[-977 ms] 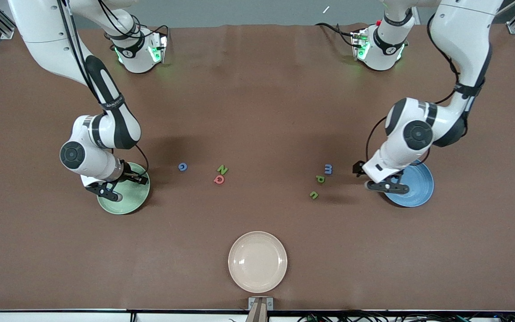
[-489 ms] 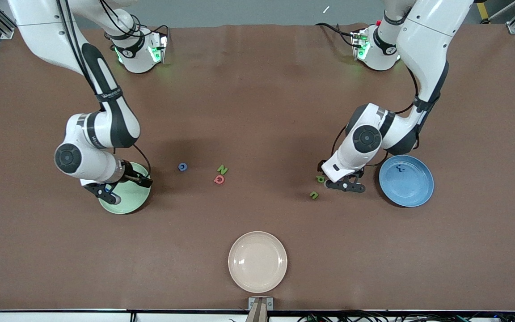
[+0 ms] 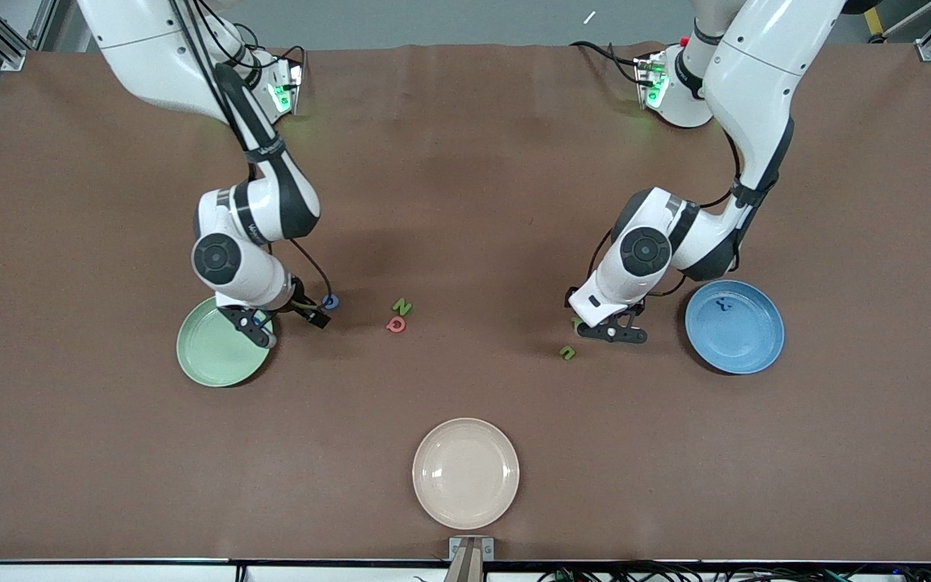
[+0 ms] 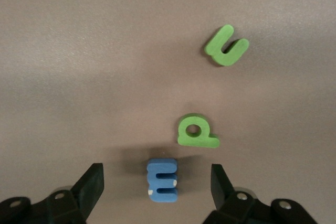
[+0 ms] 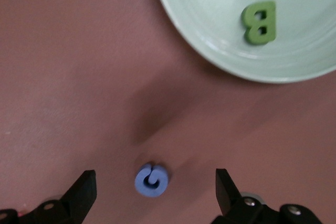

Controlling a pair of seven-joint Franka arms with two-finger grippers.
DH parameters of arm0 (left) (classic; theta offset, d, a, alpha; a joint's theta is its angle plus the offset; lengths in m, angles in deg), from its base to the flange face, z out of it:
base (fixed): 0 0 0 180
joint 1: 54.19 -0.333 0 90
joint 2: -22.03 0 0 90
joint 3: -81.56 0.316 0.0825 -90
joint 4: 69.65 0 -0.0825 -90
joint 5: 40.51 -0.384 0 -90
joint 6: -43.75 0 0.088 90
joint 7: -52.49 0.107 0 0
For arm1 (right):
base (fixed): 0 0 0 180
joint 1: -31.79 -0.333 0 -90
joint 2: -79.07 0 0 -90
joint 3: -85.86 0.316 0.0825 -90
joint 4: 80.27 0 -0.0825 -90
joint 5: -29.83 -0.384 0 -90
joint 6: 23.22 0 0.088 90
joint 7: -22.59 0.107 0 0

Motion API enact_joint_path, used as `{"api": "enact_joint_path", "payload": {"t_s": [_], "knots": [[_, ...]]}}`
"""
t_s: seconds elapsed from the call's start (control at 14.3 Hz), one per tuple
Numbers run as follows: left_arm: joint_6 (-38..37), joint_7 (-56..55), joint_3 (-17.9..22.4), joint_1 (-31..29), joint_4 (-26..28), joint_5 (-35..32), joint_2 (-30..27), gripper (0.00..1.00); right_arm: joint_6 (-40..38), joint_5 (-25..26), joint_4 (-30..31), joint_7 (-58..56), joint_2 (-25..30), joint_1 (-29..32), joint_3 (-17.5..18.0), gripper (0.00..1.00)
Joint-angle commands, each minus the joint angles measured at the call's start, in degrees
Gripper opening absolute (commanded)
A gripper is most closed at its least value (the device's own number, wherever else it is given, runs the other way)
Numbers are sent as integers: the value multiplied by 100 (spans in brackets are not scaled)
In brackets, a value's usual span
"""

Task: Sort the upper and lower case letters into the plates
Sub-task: 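Reach the right gripper to blue G while the left gripper reaches blue e, then grasp the blue G with the right gripper while the left gripper grasps e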

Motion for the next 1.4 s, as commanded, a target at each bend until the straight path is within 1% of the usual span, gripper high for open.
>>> {"api": "enact_joint_path", "payload": {"t_s": [0.0, 0.14, 0.42, 0.56, 0.77, 0.91, 0.98, 1.05, 1.19, 1.26, 1.33], "knots": [[42, -99, 16, 30, 25, -71, 17, 80, 590, -54, 575, 94, 195, -32, -36, 100], [94, -151, 16, 30, 78, -71, 26, 72, 1022, -54, 822, 103, 169, -41, -36, 100], [270, -371, 16, 47, 104, -71, 105, 55, 1093, -62, 849, 111, 151, -76, -27, 99], [306, -424, 16, 74, 104, -71, 123, 49, 1233, -63, 849, 260, 125, -190, -27, 98], [306, -609, 16, 74, 113, -71, 114, 29, 1296, -63, 840, 314, 46, -296, -27, 89], [306, -626, 16, 74, 113, -71, 88, 18, 1339, -63, 840, 314, 28, -296, -27, 83], [306, -679, 16, 65, 113, -71, 70, 14, 1348, -63, 840, 314, 19, -331, -27, 82], [288, -697, 16, 56, 113, -71, 44, 11, 1340, -63, 840, 314, 10, -340, -27, 80], [253, -671, 16, 30, 122, -80, -52, 10, 1340, -63, 840, 314, -33, -410, -27, 76], [209, -627, 16, -14, 174, -80, -210, 10, 1348, -63, 840, 314, -51, -419, -27, 75], [105, -583, 16, -40, 210, -80, -394, 10, 1331, -63, 840, 314, -42, -419, -27, 70]]}}
